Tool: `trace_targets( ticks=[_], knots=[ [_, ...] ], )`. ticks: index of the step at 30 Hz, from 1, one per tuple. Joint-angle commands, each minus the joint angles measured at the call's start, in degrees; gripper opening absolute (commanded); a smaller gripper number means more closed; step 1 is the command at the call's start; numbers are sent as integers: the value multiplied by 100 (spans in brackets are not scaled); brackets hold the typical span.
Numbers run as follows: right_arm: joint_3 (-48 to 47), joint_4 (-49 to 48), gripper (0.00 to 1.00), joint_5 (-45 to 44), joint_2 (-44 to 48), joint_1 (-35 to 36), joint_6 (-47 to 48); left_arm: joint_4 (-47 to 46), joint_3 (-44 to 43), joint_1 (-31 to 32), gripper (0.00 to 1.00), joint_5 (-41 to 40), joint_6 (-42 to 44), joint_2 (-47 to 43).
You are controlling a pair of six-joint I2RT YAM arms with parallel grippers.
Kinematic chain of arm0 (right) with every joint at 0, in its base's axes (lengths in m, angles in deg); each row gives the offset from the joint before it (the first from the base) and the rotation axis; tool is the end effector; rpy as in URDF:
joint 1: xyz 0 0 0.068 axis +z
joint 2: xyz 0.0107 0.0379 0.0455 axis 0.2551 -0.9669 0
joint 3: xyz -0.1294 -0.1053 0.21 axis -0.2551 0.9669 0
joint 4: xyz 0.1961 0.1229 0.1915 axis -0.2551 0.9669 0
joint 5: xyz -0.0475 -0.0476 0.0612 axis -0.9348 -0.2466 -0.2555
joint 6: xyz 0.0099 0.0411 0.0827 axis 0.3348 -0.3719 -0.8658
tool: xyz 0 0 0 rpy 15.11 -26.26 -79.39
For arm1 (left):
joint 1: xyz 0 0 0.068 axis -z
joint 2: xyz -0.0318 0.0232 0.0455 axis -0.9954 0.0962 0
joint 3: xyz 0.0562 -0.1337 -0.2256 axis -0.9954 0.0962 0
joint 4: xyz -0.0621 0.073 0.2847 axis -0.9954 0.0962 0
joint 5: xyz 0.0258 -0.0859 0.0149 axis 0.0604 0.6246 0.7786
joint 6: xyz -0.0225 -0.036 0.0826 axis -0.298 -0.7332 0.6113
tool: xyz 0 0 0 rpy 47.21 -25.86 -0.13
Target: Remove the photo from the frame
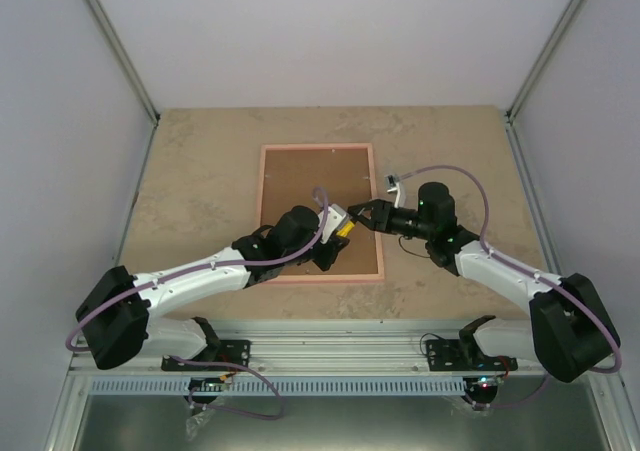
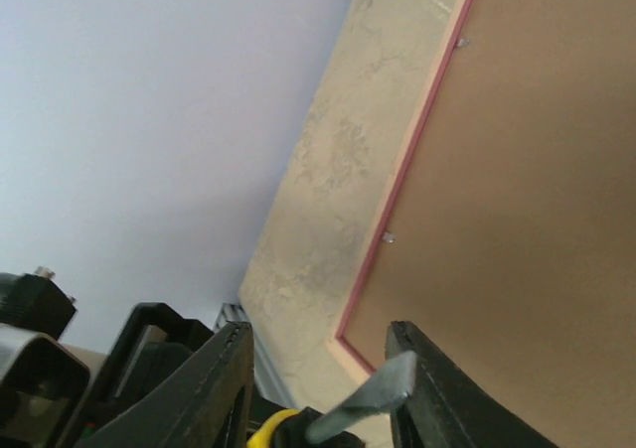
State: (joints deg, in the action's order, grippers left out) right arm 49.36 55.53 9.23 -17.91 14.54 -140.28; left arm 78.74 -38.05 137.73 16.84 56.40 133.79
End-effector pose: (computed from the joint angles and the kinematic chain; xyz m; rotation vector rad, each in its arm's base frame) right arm 0.2699 0.2075 0.1864 -0.0463 2.1445 1.5054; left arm 0.2072 -0.2866 0.1805 0.8533 2.0701 -0.6997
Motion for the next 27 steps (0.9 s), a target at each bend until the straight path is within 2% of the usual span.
trace_targets(
  ticks=[1,12,19,22,27],
  knots=[
    [20,-389,34,257,-57,-31,-352,-181,-33,26,0,64,139,-91],
    [355,-879,2,293,-169,-23,-928,-743,207,27,0,-37,-46,-323],
    [520,-1361,0,377,-290,-10,-1422,-1776,783,27,36,-96,-526,-811],
    [732,-1641,1,310,-245,-14,-1701,-2273,1032,27,44,-7,-774,-943],
    [866,-1860,1,314,-149,-13,-1994,-2884,1356,27,52,155,-979,-1006]
  ],
)
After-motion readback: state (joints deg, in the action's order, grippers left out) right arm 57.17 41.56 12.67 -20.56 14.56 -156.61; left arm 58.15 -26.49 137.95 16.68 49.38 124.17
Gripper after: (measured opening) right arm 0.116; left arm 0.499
